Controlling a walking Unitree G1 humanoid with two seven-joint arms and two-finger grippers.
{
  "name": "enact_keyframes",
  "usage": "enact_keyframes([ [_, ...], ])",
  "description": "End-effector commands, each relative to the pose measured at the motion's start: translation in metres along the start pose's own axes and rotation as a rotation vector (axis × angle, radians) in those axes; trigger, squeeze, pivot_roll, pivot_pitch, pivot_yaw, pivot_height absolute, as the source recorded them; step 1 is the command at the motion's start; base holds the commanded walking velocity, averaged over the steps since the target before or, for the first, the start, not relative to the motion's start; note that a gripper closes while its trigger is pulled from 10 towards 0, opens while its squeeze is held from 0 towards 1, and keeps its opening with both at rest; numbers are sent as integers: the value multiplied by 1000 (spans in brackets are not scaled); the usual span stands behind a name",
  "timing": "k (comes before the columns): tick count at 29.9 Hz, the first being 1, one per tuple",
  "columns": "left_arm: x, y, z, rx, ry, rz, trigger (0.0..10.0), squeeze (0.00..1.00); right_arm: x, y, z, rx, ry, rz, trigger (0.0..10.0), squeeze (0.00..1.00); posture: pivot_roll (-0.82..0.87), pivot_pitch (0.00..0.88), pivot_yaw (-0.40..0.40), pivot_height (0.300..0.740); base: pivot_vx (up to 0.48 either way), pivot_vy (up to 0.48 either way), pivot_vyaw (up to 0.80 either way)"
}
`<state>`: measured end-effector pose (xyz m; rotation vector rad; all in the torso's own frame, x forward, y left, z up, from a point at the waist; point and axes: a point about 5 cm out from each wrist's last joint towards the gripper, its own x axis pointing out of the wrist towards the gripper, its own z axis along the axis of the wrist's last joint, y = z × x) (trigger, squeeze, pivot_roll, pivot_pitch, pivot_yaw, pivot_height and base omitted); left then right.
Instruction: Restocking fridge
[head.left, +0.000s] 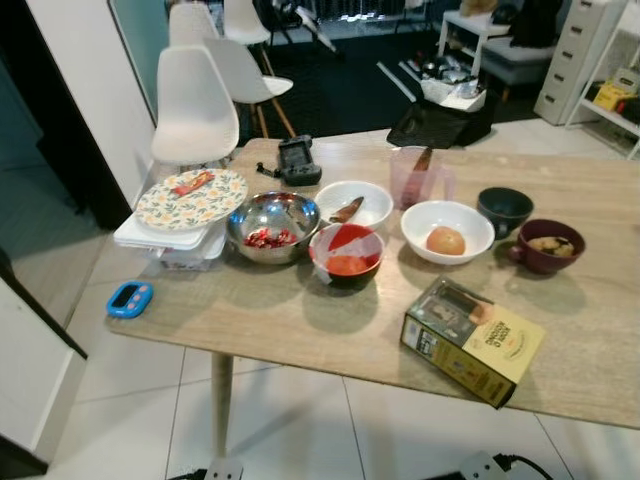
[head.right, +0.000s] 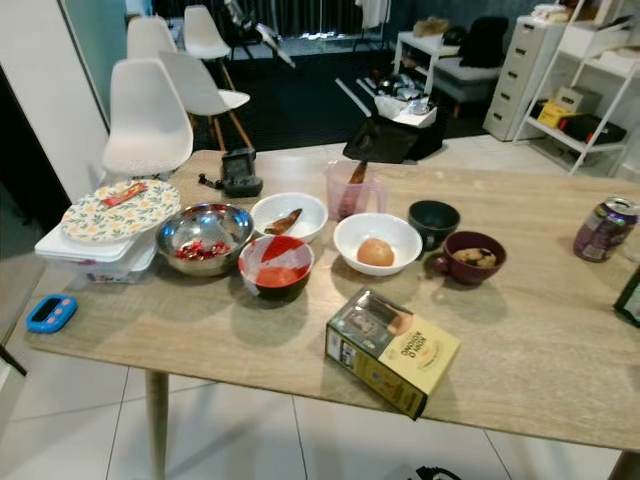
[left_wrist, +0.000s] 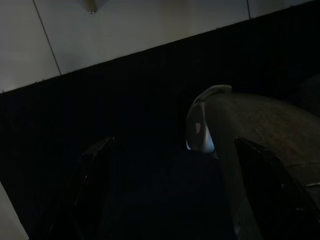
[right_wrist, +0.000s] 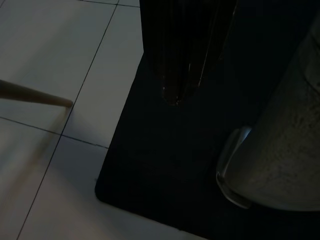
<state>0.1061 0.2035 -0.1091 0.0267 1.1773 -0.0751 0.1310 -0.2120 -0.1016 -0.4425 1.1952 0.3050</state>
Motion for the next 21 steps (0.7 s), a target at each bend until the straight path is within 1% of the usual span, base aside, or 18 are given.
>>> enact_keyframes([
  [1, -1, -2, -10, 8, 38, -9, 10000, 0, 1, 5, -1, -6, 7, 18, 10000, 0, -29, 0, -21, 740, 0, 0, 0],
  [2, -1, -2, -10, 13, 40, -8, 10000, 0, 1, 5, -1, -8, 8, 18, 10000, 0, -29, 0, -21, 740, 0, 0, 0],
  [3, -1, -1, -10, 41, 47, -6, 10000, 0, 1, 6, -1, -11, 8, 19, 10000, 0, -27, 0, -22, 740, 0, 0, 0],
  [5, -1, -1, -11, 48, 49, -5, 10000, 0, 1, 6, -1, -12, 9, 20, 10000, 0, -27, 0, -22, 740, 0, 0, 0],
  [7, -1, 0, -11, 119, 65, -8, 10000, 0, 1, 5, -1, -29, 12, 22, 10000, 0, -23, 0, -23, 740, 0, 0, 0],
  [8, -1, 0, -11, 119, 65, -8, 10000, 0, 1, 5, -1, -29, 12, 22, 10000, 0, -23, 0, -23, 740, 0, 0, 0],
  [10, -1, 1, -10, 165, 76, -4, 10000, 0, 0, 1, 1, -41, 15, 13, 10000, 0, -17, 0, -25, 740, 0, 0, 0],
  [16, -1, 1, -6, 172, 74, 1, 10000, 0, 1, -3, 6, -54, 15, 0, 10000, 0, -7, 0, -27, 740, 0, 0, 0],
  [21, 2, -1, 5, 175, 52, 2, 10000, 0, 2, -5, 24, -72, -17, -9, 10000, 0, -14, 0, -32, 740, 0, 0, 0],
])
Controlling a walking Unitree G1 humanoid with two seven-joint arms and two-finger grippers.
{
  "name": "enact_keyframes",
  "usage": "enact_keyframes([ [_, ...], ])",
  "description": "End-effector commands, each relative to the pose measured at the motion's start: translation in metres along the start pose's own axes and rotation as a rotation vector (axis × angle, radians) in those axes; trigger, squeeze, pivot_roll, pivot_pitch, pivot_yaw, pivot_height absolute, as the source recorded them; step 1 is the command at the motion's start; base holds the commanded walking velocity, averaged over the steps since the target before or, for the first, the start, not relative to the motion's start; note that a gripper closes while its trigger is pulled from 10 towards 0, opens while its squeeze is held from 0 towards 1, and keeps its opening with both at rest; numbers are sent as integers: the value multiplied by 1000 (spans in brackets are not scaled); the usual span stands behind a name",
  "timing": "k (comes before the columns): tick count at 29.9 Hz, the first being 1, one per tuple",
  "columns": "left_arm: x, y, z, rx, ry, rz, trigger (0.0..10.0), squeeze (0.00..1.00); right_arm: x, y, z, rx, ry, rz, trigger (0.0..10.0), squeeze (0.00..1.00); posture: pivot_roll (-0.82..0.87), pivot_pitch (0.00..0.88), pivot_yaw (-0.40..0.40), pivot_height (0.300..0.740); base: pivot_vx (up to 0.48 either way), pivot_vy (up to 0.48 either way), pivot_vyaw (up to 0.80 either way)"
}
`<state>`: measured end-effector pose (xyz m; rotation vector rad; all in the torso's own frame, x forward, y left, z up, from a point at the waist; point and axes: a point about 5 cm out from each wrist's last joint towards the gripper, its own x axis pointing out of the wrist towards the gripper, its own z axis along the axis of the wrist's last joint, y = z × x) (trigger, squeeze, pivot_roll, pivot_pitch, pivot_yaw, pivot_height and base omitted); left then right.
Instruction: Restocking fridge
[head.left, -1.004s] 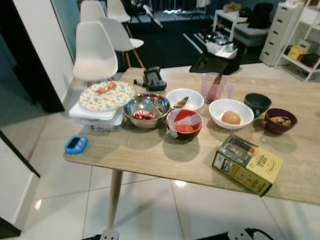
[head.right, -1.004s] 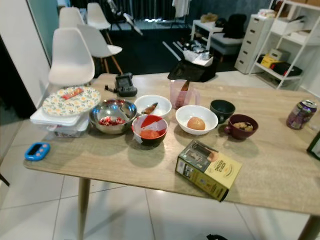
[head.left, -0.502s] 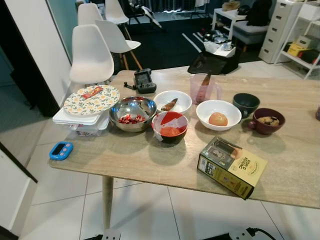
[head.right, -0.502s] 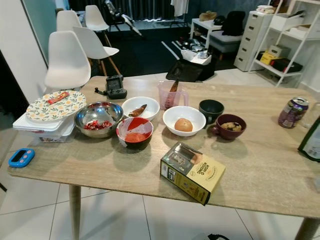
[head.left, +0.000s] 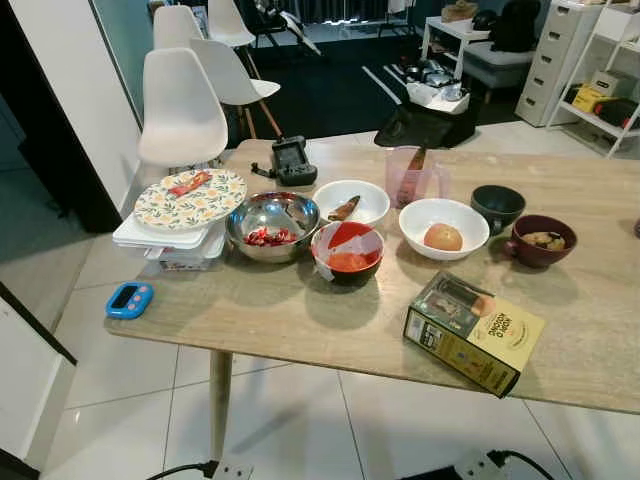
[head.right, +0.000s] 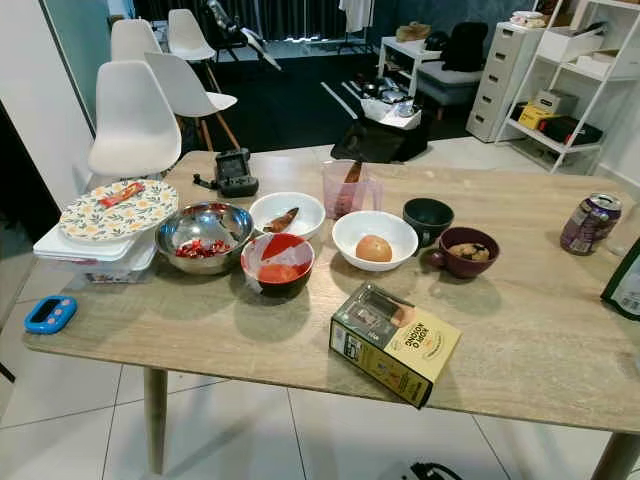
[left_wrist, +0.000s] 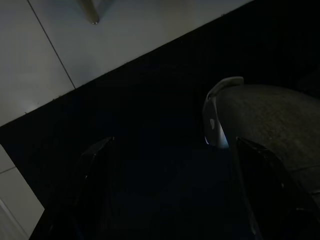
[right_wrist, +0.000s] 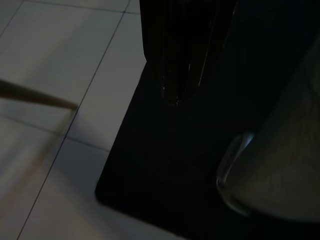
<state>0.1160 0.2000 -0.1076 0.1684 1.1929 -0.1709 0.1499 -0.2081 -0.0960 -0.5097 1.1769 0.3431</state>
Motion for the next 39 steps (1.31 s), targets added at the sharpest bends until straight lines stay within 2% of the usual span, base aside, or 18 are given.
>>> enact_keyframes([
  [1, 0, -1, -4, 26, 28, -3, 10000, 0, 1, 0, 7, 3, -14, -2, 10000, 0, -18, 0, -33, 740, 0, 0, 0],
  [7, 0, -4, -7, 53, 44, -14, 10000, 0, 0, 0, 5, -17, -2, 2, 10000, 0, -25, 0, -37, 740, 0, 0, 0],
  [8, -1, 2, -6, 7, 37, 10, 10000, 0, 0, -2, 3, -12, 4, -6, 10000, 0, -29, 0, -45, 740, 0, 0, 0],
  [13, -2, 10, -5, -57, 23, 52, 10000, 0, -1, -7, 1, -18, 10, -19, 10000, 0, -35, 0, -46, 740, 0, 0, 0],
  [15, -3, 12, -8, -73, 23, 65, 10000, 0, -1, -8, -2, -24, 15, -31, 10000, 0, -41, 0, -37, 740, 0, 0, 0],
  [19, -5, 11, -24, -110, 64, 76, 10000, 0, -3, -9, -16, 28, 51, -45, 10000, 0, -49, 0, -34, 740, 0, 0, 0],
  [24, -6, 10, -28, -112, 68, 69, 10000, 0, -5, -14, -28, 113, 75, -82, 10000, 0, -49, 0, -14, 740, 0, 0, 0],
  [31, -6, 12, -29, -108, 67, 75, 10000, 0, -6, -12, -35, 118, 93, -74, 10000, 0, -35, 0, -13, 740, 0, 0, 0],
  [39, -7, 17, -26, -111, 52, 90, 10000, 0, -4, -6, -28, 104, 81, -61, 10000, 0, -22, 0, -8, 740, 0, 0, 0],
])
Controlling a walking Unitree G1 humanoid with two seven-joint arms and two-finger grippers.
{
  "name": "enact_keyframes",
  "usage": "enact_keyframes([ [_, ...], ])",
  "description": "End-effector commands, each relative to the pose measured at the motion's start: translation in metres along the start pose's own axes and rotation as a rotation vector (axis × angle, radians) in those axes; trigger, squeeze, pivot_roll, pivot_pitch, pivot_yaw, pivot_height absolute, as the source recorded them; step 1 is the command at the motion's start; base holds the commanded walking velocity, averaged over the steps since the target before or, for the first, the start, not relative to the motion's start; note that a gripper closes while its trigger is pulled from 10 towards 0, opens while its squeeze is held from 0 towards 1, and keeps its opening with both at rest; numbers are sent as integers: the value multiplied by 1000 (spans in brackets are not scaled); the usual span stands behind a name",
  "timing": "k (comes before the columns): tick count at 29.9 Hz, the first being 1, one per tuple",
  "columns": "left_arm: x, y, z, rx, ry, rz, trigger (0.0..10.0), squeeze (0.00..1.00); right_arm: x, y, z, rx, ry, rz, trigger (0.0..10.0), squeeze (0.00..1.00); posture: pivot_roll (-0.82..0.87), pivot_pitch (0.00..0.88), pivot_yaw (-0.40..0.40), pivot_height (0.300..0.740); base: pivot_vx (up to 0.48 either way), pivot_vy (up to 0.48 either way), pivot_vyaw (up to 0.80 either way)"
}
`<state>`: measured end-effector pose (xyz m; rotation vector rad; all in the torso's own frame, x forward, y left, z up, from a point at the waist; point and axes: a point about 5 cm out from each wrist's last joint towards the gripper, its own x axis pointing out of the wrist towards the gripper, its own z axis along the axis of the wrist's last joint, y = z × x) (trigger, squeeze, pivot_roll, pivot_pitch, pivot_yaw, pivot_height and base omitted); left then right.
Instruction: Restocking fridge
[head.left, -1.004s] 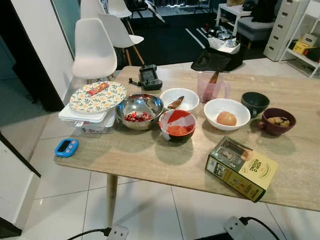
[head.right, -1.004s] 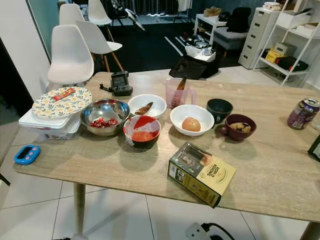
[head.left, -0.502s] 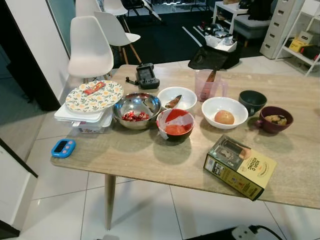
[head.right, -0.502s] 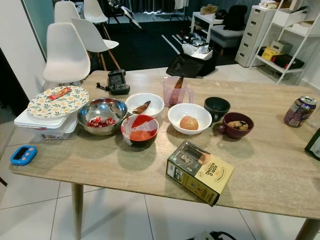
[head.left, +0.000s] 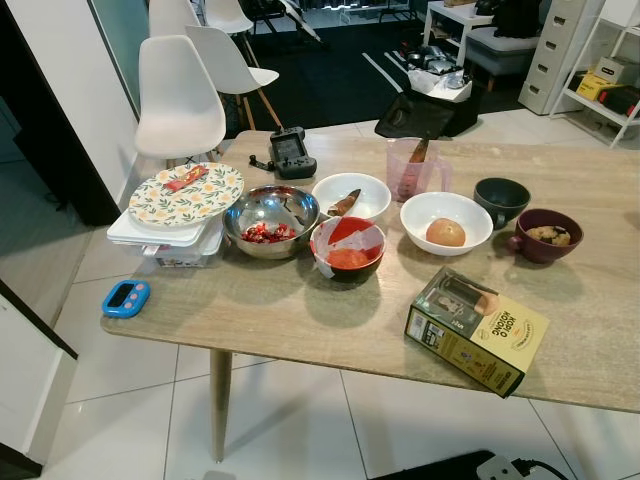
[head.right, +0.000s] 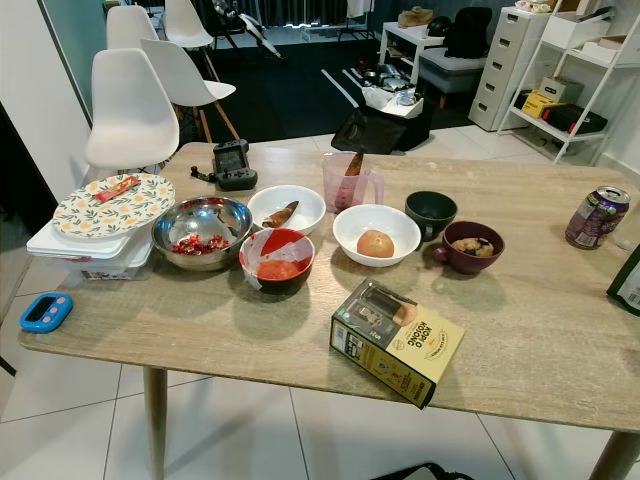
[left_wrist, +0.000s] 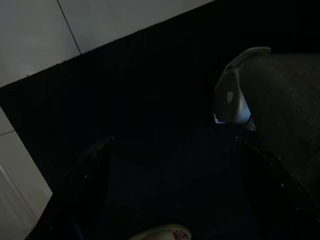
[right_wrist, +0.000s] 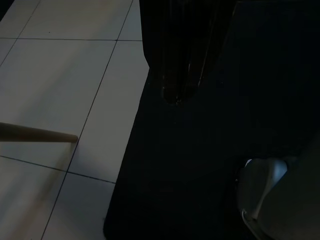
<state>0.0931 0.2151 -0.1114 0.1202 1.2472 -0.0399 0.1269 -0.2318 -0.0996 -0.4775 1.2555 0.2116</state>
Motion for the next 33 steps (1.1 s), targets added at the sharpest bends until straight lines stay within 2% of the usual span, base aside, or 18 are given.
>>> enact_keyframes([
  [1, -1, 8, 2, -4, -7, 19, 10000, 0, 1, 4, 5, 3, -11, 4, 10000, 0, -18, 0, -7, 740, 0, 0, 0],
  [13, 0, 4, 3, 11, -5, 3, 10000, 0, 2, 13, 6, -3, -8, 24, 10000, 0, -21, 0, 0, 740, 0, 0, 0],
  [33, 0, 1, 0, 8, 7, -3, 10000, 0, 1, 14, 4, -13, 0, 26, 10000, 0, -15, 0, -13, 740, 0, 0, 0],
])
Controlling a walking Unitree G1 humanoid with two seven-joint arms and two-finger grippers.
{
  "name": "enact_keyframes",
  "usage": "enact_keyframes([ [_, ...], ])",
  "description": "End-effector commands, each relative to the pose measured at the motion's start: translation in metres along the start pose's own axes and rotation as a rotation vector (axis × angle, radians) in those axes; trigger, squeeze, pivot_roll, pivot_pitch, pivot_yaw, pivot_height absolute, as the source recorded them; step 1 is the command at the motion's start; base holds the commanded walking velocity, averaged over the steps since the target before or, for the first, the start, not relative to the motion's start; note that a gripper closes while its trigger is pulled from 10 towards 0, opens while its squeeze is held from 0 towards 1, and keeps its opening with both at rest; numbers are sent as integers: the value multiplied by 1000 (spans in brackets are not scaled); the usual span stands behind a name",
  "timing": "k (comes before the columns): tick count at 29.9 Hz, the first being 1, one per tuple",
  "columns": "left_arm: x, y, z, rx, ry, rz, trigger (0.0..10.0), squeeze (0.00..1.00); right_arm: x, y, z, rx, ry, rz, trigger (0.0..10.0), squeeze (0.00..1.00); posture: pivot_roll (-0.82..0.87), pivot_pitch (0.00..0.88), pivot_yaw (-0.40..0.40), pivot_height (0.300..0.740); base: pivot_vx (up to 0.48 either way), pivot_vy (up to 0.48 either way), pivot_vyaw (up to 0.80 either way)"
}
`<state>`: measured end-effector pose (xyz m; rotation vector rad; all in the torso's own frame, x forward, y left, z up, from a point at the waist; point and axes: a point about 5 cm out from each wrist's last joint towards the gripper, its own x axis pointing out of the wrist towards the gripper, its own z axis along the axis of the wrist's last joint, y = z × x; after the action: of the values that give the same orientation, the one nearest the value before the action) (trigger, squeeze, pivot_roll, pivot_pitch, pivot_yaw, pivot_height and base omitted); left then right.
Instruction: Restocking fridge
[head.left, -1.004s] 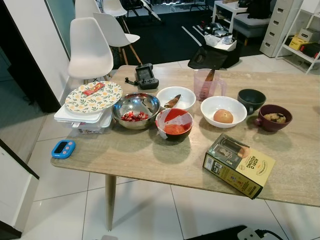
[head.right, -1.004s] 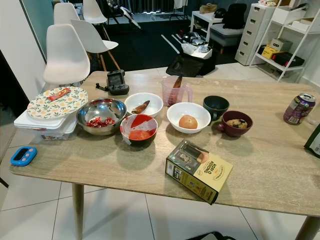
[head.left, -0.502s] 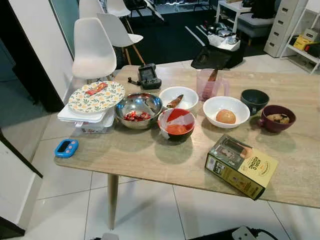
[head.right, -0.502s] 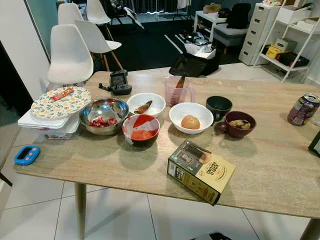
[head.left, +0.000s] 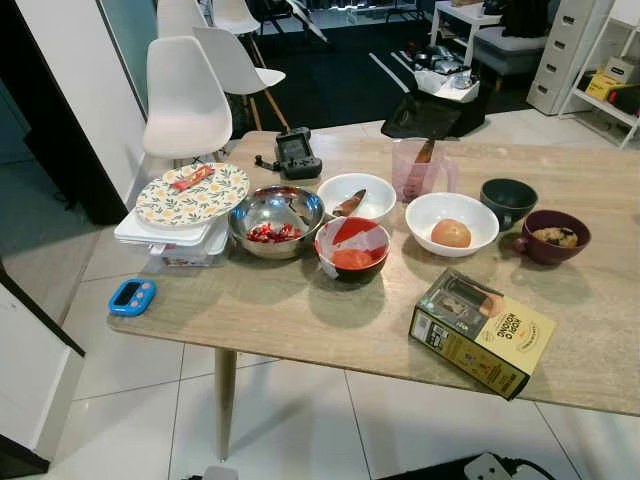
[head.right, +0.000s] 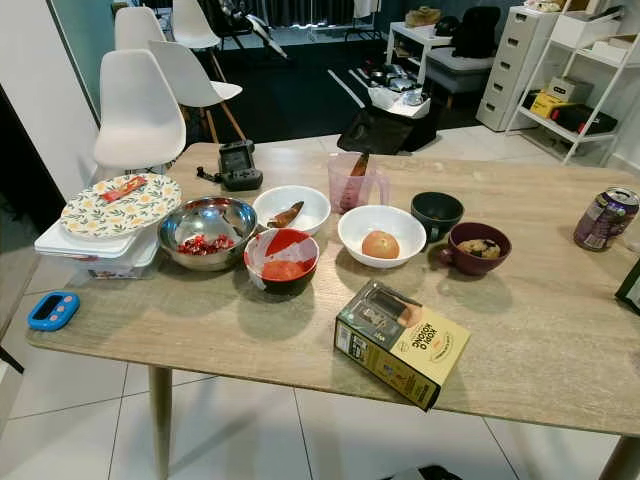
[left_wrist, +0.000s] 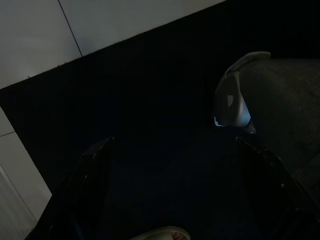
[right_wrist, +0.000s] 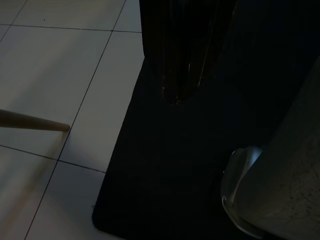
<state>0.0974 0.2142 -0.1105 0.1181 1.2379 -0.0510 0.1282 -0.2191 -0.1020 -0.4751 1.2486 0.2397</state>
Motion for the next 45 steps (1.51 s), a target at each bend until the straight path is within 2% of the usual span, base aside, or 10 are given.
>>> enact_keyframes([
  [1, -1, 1, -5, 3, 18, 3, 10000, 0, 0, 1, -2, -1, 10, 0, 10000, 0, -15, 0, -18, 740, 0, 0, 0],
  [6, 0, -1, -5, 2, 18, -3, 10000, 0, -1, -7, -2, 20, 3, -38, 10000, 0, -17, 0, -18, 740, 0, 0, 0],
  [15, 0, -3, -6, 10, 20, -4, 10000, 0, -10, -51, -25, 204, 111, -218, 10000, 0, -17, 0, -29, 740, 0, 0, 0],
  [23, 0, -4, -7, 4, 21, -10, 10000, 0, -22, -75, -60, 783, 190, -396, 10000, 0, -27, 0, -31, 740, 0, 0, 0],
  [27, 0, -6, -7, 2, 20, -15, 10000, 0, -36, -110, -67, 1152, 111, -622, 10000, 0, -31, 0, -21, 740, 0, 0, 0],
  [30, 0, -6, -7, 1, 20, -16, 10000, 0, -42, -123, -70, 1246, 87, -702, 10000, 0, -29, 0, -20, 740, 0, 0, 0],
  [32, 0, -5, -6, 1, 18, -16, 10000, 0, -58, -147, -80, 1378, 57, -840, 10000, 0, -25, 0, -20, 740, 0, 0, 0],
  [39, -1, -2, -7, -7, 14, -10, 10000, 0, -101, -205, -93, 1457, -50, -1115, 10000, 0, -29, 0, -17, 740, 0, 0, 0],
  [40, -1, -3, -7, -5, 16, -13, 10000, 0, -128, -238, -84, 1403, -179, -1238, 10000, 0, -29, 0, -12, 740, 0, 0, 0],
  [45, -1, -3, -7, -3, 15, -17, 10000, 0, -162, -275, -58, 1375, -425, -1341, 10000, 0, -30, 0, -6, 740, 0, 0, 0],
])
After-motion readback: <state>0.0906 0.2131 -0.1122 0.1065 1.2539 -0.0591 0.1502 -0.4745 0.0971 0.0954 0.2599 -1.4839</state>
